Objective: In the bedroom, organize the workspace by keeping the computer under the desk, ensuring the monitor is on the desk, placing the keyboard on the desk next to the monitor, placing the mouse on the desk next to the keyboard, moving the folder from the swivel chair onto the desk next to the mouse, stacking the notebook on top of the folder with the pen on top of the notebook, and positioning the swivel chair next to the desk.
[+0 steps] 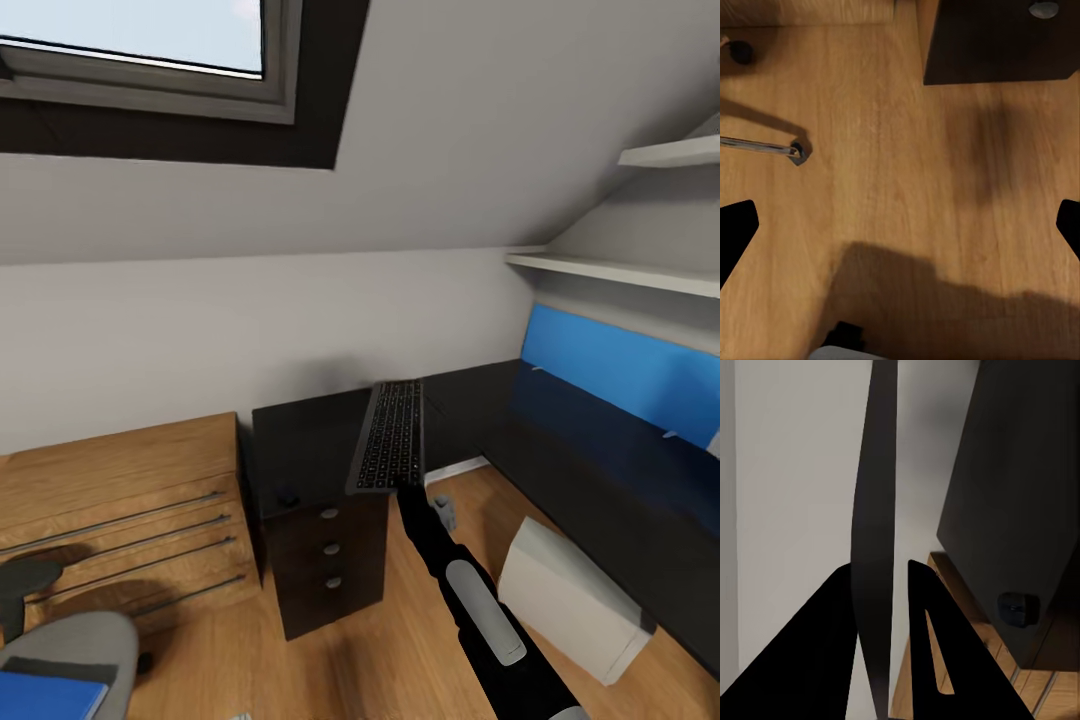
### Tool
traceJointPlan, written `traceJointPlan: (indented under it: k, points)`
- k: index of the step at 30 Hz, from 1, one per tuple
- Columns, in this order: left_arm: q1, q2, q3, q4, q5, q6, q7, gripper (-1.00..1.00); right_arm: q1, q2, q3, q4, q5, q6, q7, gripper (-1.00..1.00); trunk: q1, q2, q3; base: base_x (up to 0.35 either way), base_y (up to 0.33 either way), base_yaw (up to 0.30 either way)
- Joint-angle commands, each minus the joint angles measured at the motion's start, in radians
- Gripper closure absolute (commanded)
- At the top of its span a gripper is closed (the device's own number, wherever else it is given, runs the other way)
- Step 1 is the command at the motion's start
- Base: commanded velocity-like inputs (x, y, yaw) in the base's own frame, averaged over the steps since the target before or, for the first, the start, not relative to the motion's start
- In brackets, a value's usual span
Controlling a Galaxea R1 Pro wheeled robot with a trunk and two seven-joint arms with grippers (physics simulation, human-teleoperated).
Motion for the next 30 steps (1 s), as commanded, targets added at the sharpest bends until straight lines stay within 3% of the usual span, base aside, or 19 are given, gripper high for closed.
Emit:
traceJointPlan:
  k: [1,21,30]
  points:
    - [0.0,0.001,-0.004,-0.002,0.008,0.002,0.008,-1.0,-0.001,0.0,0.001,0.0,-0.011,-0.001,0.003,1.0,0.0,-0.001,-0.003,0.0,0.123,-0.128]
    - [0.0,0.001,-0.004,-0.002,0.008,0.0,0.008,-1.0,-0.001,0.0,-0.001,0.0,-0.009,-0.005,0.001,1.0,0.0,-0.001,-0.034,-0.098,0.175,-0.134]
    - [0.0,0.001,-0.004,-0.002,0.008,0.0,0.008,-1.0,-0.001,-0.003,-0.004,0.0,-0.006,-0.006,0.001,1.0,0.0,-0.001,-0.048,-0.004,0.029,-0.153]
